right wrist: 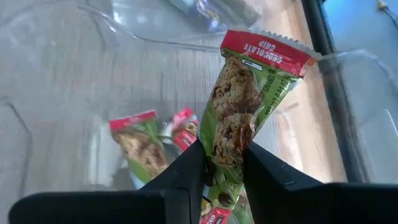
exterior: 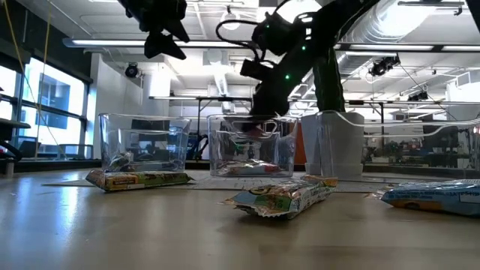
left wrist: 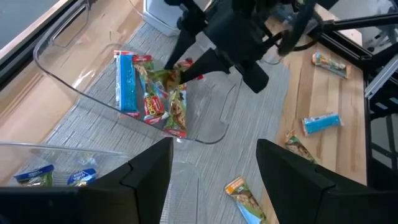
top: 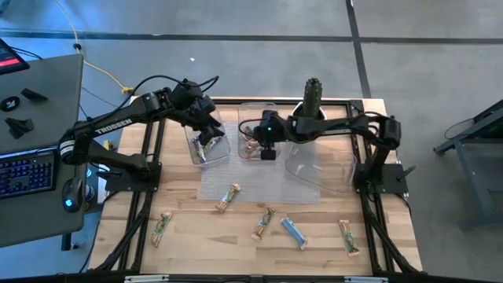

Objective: Pick and place Granola Bars by type
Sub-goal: Put the red granola bar into the middle bin, then put the yellow granola bar into the right bin

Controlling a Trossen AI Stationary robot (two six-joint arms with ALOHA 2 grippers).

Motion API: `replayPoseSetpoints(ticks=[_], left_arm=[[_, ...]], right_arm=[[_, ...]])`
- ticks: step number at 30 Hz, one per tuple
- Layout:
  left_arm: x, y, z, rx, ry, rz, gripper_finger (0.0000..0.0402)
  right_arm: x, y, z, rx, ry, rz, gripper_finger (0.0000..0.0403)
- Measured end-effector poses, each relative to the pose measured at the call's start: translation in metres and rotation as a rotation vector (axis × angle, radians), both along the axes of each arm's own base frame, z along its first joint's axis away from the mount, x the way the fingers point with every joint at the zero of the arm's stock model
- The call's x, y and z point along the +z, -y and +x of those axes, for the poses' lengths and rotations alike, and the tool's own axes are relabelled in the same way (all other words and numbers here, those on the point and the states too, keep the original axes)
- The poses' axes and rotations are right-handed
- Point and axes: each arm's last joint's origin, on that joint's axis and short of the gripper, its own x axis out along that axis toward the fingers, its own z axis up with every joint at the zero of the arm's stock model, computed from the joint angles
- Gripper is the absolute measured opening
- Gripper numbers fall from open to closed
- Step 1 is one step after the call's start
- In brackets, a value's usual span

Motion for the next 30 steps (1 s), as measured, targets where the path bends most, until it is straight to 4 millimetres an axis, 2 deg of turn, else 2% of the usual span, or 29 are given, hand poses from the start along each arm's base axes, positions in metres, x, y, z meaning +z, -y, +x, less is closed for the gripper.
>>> replayPoseSetpoints(ticks=[8,12,23,26,30], left_arm=[[0.000,0.000,0.000,-0.014,-0.004,0.026,0.0227],[0.000,0.000,0.000,-0.014,-0.005,0.029,0.0227],[-0.002,0.001,-0.001,0.000,-0.020,-0.013,0.0227],[-0.007,0.003,-0.006,0.030,-0.096,-0.076,0.0227],[-0.017,0.022,-0.012,0.139,-0.267,-0.163,0.0227]], right_arm=[[0.000,0.026,-0.004,-0.084,0.037,0.010,0.0083],[-0.001,0.031,-0.006,-0.084,0.040,0.034,0.0089],[0.001,0.031,-0.007,-0.115,0.033,-0.005,0.0166],[0.011,0.027,-0.009,-0.112,0.046,-0.038,0.0174],[0.042,0.010,-0.014,-0.065,0.113,-0.103,0.0169]])
